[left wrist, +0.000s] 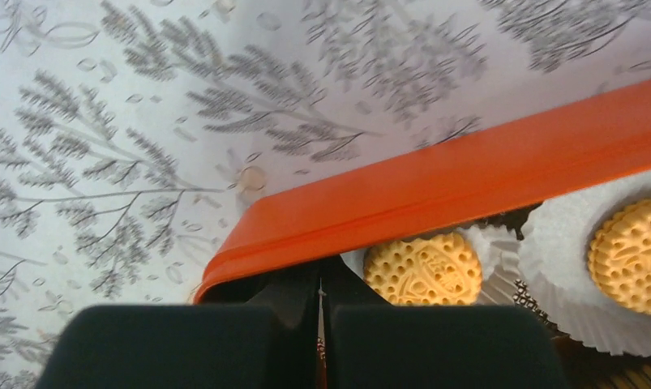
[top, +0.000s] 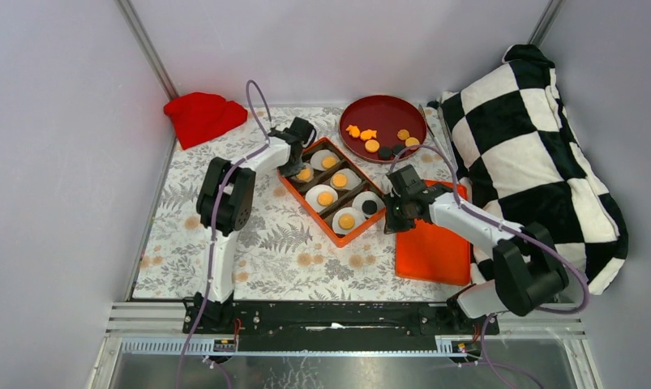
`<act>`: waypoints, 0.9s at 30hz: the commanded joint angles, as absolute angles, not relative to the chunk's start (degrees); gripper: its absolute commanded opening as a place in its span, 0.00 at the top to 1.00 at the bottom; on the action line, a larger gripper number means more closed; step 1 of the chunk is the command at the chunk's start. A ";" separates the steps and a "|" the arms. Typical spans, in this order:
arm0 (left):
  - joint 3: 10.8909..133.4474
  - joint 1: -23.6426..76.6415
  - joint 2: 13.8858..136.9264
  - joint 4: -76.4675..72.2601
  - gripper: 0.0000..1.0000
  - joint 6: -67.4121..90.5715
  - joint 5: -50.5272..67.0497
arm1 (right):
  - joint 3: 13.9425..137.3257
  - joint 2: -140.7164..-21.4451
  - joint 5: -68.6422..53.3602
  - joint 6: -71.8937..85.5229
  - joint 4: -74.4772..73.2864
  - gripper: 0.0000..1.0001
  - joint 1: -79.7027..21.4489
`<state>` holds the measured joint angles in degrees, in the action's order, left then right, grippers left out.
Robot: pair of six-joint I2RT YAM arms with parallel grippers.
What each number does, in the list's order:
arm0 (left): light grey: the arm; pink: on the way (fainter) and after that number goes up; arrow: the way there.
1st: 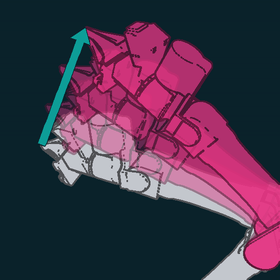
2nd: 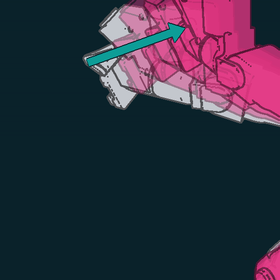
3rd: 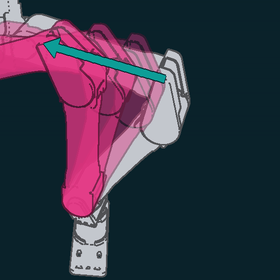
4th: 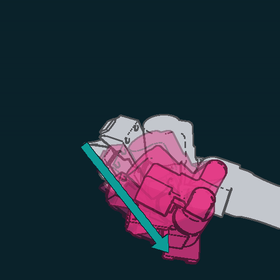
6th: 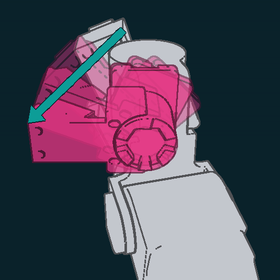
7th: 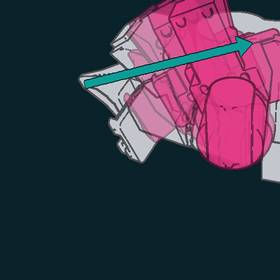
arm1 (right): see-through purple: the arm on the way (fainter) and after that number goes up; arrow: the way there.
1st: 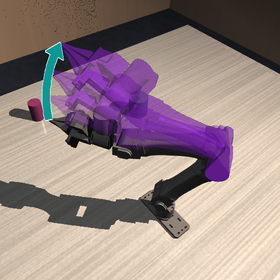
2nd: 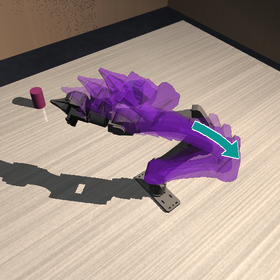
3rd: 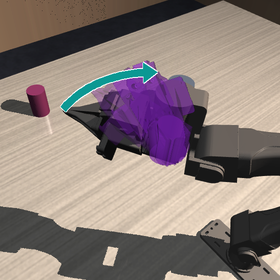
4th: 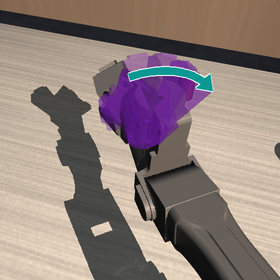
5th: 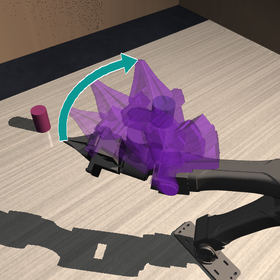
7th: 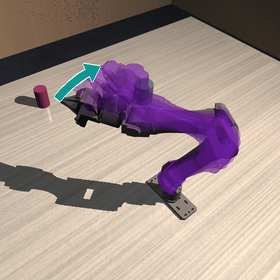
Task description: Pack the cookies
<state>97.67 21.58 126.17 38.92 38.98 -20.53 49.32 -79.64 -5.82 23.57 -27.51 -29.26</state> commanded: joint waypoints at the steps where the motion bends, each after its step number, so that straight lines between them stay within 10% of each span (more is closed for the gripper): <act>1: 90.25 21.02 121.35 38.97 1.00 39.95 -23.56 | 52.64 -85.08 -7.05 23.21 -25.26 0.96 -29.53; 27: 59.19 30.29 83.39 37.46 1.00 47.49 -26.18 | 75.90 -101.44 1.91 20.71 -26.15 0.87 -29.53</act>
<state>57.71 26.59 89.30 37.52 45.36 -20.64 75.70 -107.83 -4.54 20.84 -24.16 -29.26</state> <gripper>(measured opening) 0.000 0.083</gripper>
